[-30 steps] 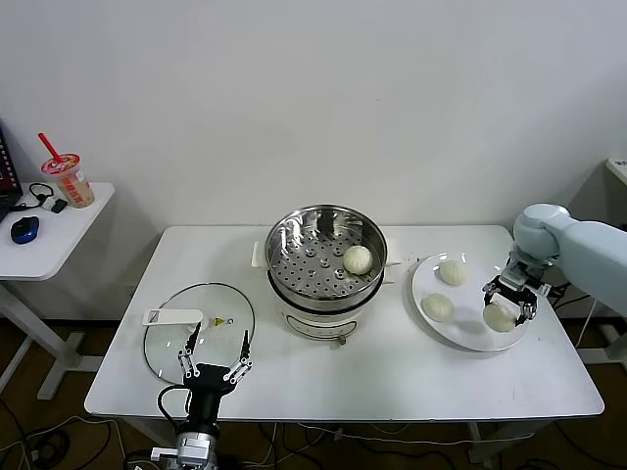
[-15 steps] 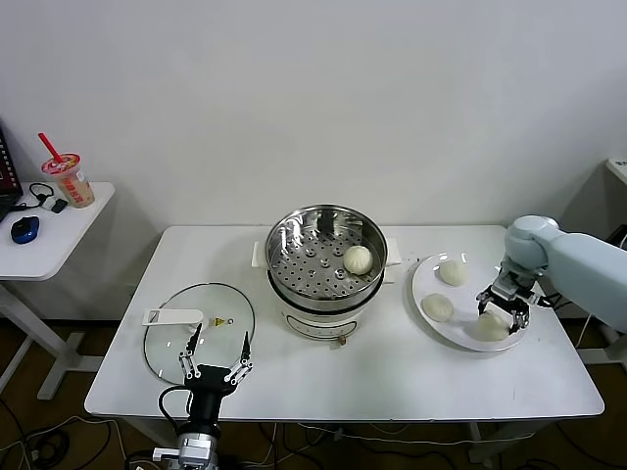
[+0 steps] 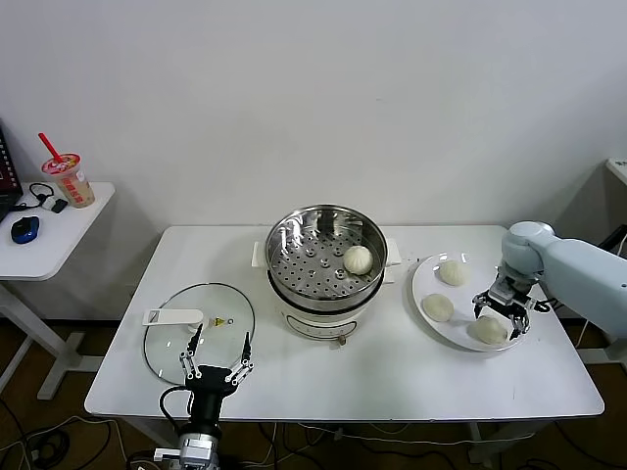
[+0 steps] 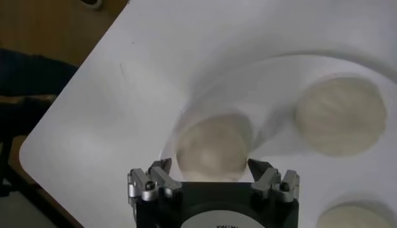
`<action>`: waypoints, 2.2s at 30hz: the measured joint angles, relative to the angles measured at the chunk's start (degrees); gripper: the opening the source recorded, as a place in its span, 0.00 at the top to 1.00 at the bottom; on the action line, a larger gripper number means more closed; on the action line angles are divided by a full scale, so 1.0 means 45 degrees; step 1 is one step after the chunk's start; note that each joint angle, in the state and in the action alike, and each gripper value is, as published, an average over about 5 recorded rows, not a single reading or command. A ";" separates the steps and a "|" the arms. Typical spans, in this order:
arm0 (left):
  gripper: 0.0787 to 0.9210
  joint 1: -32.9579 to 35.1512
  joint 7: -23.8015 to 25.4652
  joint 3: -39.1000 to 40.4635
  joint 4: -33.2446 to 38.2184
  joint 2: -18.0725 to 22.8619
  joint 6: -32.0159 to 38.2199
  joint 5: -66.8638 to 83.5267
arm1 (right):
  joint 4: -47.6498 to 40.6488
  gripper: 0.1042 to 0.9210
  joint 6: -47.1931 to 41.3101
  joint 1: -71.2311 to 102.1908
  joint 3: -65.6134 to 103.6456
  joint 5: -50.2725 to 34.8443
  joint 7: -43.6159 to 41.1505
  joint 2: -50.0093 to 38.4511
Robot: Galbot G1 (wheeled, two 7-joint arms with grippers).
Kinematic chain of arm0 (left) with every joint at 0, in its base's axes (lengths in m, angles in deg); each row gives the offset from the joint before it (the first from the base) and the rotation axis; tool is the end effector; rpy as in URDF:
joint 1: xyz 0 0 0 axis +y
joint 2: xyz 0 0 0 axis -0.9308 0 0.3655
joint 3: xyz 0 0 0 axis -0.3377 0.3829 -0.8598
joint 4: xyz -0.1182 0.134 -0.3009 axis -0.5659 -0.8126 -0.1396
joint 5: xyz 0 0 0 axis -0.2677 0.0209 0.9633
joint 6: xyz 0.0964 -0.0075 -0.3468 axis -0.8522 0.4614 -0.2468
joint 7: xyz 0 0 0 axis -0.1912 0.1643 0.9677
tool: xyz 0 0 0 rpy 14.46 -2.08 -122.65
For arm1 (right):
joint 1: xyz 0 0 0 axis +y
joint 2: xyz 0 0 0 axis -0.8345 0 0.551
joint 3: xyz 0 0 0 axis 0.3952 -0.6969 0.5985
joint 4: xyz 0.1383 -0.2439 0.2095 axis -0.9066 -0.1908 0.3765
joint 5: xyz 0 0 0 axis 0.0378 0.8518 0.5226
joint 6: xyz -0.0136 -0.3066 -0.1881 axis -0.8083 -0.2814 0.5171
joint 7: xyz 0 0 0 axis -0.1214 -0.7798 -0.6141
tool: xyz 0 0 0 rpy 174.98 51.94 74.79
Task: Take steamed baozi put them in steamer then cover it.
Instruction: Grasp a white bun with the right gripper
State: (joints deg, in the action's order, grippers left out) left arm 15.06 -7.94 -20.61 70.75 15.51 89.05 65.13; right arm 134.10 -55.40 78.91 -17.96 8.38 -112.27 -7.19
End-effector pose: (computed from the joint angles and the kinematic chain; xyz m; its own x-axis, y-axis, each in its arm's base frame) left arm 0.1384 -0.0194 -0.3614 -0.9991 0.0307 0.0298 0.0384 0.9506 0.3079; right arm 0.5263 -0.2225 -0.2311 0.0513 0.1230 0.9911 -0.7654 -0.6326 0.1182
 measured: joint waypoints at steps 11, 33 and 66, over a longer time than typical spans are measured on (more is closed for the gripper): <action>0.12 0.0013 -0.0002 0.0067 -0.0039 0.0077 0.0062 -0.0097 | 0.0461 0.12 0.0187 -0.0945 -0.0208 -0.0468 -0.0298 -0.0467; 0.12 -0.0364 -0.0051 0.0329 -0.0009 0.0038 0.0018 -0.0017 | 0.2504 0.12 -0.4337 -0.9012 -0.4886 -0.8480 0.0086 0.1176; 0.12 -0.0797 -0.0236 0.0594 -0.0016 0.0200 -0.0210 0.0206 | 0.1588 0.12 -1.1643 -0.8275 -0.6778 -1.4030 0.2483 0.5846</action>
State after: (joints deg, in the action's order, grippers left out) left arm 11.47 -9.00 -17.94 70.68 16.41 88.11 66.06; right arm 141.25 -107.79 41.67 -48.46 -54.75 -101.10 19.12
